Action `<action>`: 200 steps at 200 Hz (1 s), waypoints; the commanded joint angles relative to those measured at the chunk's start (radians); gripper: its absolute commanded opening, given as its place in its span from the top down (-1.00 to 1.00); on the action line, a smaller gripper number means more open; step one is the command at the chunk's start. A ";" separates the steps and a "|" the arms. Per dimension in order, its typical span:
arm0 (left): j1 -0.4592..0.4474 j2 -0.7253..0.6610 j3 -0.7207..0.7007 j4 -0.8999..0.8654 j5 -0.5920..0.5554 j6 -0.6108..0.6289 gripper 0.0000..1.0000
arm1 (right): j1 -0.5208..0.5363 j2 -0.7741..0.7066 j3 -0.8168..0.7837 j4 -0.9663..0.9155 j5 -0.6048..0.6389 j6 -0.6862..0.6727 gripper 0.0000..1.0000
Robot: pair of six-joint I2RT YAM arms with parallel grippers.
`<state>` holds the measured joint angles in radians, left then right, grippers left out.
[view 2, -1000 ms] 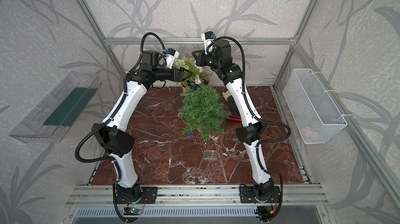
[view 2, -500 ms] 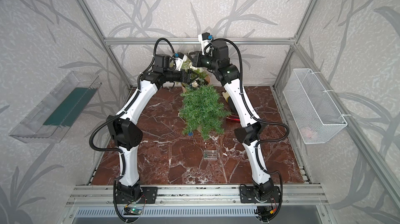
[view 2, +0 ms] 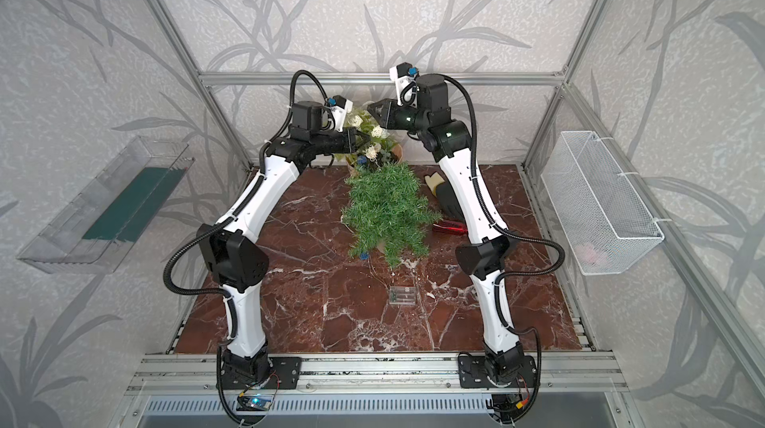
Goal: Remove string lights from the small christmas tree
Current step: Remove the light string from the Christmas tree.
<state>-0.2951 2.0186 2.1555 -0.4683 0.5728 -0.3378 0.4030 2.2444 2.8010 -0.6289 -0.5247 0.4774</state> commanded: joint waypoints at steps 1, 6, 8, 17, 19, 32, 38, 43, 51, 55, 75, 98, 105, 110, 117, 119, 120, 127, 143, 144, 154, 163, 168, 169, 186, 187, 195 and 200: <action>0.046 -0.073 -0.025 -0.037 -0.093 -0.049 1.00 | -0.029 -0.079 -0.001 -0.037 -0.017 -0.013 -0.21; 0.058 -0.079 -0.025 -0.046 -0.098 -0.061 1.00 | -0.035 -0.083 -0.001 -0.049 -0.016 -0.014 -0.33; 0.062 -0.082 -0.025 -0.052 -0.100 -0.064 1.00 | -0.037 -0.085 -0.003 -0.054 -0.015 -0.013 -0.35; 0.080 -0.092 -0.022 -0.079 -0.117 -0.072 1.00 | -0.047 -0.097 -0.007 -0.077 -0.007 -0.017 -0.42; 0.083 -0.096 -0.021 -0.085 -0.122 -0.071 1.00 | -0.048 -0.098 -0.007 -0.080 -0.007 -0.018 -0.41; 0.096 -0.116 -0.016 -0.126 -0.161 -0.054 1.00 | -0.052 -0.119 -0.028 -0.103 -0.001 -0.033 -0.43; 0.101 -0.126 -0.012 -0.144 -0.178 -0.045 1.00 | -0.052 -0.130 -0.044 -0.107 -0.003 -0.045 -0.43; 0.105 -0.134 -0.012 -0.155 -0.188 -0.039 1.00 | -0.050 -0.140 -0.063 -0.110 -0.011 -0.054 -0.43; 0.114 -0.147 -0.012 -0.175 -0.198 -0.037 1.00 | -0.047 -0.158 -0.096 -0.112 -0.028 -0.068 -0.43; 0.119 -0.152 -0.012 -0.185 -0.204 -0.036 1.00 | -0.045 -0.165 -0.115 -0.114 -0.034 -0.076 -0.43; 0.147 -0.187 -0.025 -0.227 -0.239 -0.039 1.00 | -0.032 -0.197 -0.200 -0.160 -0.049 -0.139 -0.42; 0.179 -0.228 -0.046 -0.267 -0.296 -0.018 1.00 | -0.013 -0.222 -0.276 -0.249 -0.017 -0.223 -0.41; 0.189 -0.238 -0.050 -0.278 -0.309 -0.014 1.00 | -0.006 -0.227 -0.294 -0.278 -0.002 -0.251 -0.41; 0.196 -0.246 -0.052 -0.287 -0.317 -0.012 1.00 | -0.002 -0.231 -0.304 -0.299 0.015 -0.269 -0.41; 0.206 -0.257 -0.053 -0.296 -0.320 -0.012 1.00 | 0.007 -0.236 -0.318 -0.326 0.043 -0.290 -0.41; 0.209 -0.260 -0.054 -0.298 -0.321 -0.012 1.00 | 0.010 -0.238 -0.322 -0.332 0.052 -0.300 -0.41; 0.211 -0.262 -0.054 -0.298 -0.319 -0.013 1.00 | 0.011 -0.239 -0.324 -0.336 0.057 -0.303 -0.41; 0.221 -0.273 -0.053 -0.305 -0.316 -0.016 1.00 | 0.017 -0.244 -0.338 -0.359 0.092 -0.321 -0.41; 0.241 -0.292 -0.030 -0.327 -0.268 -0.048 1.00 | 0.025 -0.264 -0.384 -0.381 0.150 -0.347 -0.41; 0.242 -0.293 -0.027 -0.329 -0.264 -0.050 1.00 | 0.025 -0.265 -0.387 -0.381 0.153 -0.348 -0.41; 0.246 -0.296 0.011 -0.356 -0.241 -0.058 1.00 | 0.025 -0.283 -0.423 -0.380 0.182 -0.353 -0.41; 0.246 -0.297 0.052 -0.389 -0.240 -0.057 1.00 | 0.025 -0.299 -0.453 -0.378 0.216 -0.359 -0.41; 0.247 -0.296 0.077 -0.406 -0.243 -0.054 1.00 | 0.026 -0.309 -0.470 -0.374 0.237 -0.361 -0.41; 0.247 -0.297 0.079 -0.411 -0.243 -0.054 1.00 | 0.026 -0.311 -0.474 -0.374 0.241 -0.362 -0.41; 0.250 -0.299 0.148 -0.465 -0.267 -0.036 1.00 | 0.023 -0.351 -0.539 -0.344 0.277 -0.369 -0.41; 0.251 -0.299 0.151 -0.468 -0.271 -0.035 1.00 | 0.023 -0.352 -0.542 -0.341 0.278 -0.370 -0.41; 0.252 -0.298 0.176 -0.494 -0.296 -0.023 1.00 | 0.019 -0.370 -0.567 -0.323 0.283 -0.368 -0.41; 0.255 -0.299 0.188 -0.508 -0.312 -0.015 1.00 | 0.017 -0.379 -0.584 -0.313 0.286 -0.365 -0.41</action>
<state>-0.0444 1.7535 2.2616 -0.8703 0.3054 -0.3756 0.4290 1.9408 2.2730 -0.9443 -0.3180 0.1513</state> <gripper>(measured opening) 0.048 0.707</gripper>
